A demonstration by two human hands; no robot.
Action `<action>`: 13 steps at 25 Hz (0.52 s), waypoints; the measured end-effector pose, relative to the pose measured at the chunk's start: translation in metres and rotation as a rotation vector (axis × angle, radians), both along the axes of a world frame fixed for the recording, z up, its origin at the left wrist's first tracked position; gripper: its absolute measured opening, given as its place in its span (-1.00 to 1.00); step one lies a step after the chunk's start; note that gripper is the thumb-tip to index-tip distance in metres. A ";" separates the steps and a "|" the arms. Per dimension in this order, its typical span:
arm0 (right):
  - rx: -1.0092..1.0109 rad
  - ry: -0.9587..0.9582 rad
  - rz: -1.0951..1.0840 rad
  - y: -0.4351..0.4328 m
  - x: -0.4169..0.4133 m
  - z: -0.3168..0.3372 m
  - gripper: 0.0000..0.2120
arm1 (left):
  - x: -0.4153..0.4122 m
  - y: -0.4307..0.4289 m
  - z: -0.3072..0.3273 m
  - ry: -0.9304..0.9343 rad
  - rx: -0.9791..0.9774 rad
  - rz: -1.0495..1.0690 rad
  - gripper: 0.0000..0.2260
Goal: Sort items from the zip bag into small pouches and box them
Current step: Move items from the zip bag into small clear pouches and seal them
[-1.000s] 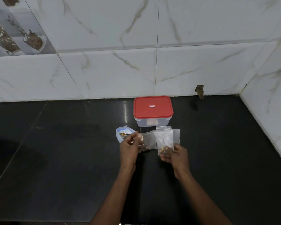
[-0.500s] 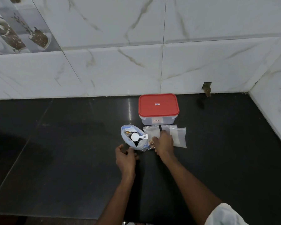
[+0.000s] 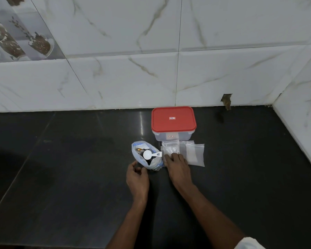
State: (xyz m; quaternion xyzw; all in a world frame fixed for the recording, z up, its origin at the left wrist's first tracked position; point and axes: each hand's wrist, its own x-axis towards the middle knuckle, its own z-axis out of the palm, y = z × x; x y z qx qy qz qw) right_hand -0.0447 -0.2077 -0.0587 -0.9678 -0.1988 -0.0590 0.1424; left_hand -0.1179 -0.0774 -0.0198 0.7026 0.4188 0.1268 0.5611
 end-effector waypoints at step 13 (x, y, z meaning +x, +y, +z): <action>0.386 0.305 -0.797 -0.071 0.053 0.016 -0.60 | -0.017 -0.029 0.017 -0.030 0.064 -0.054 -0.75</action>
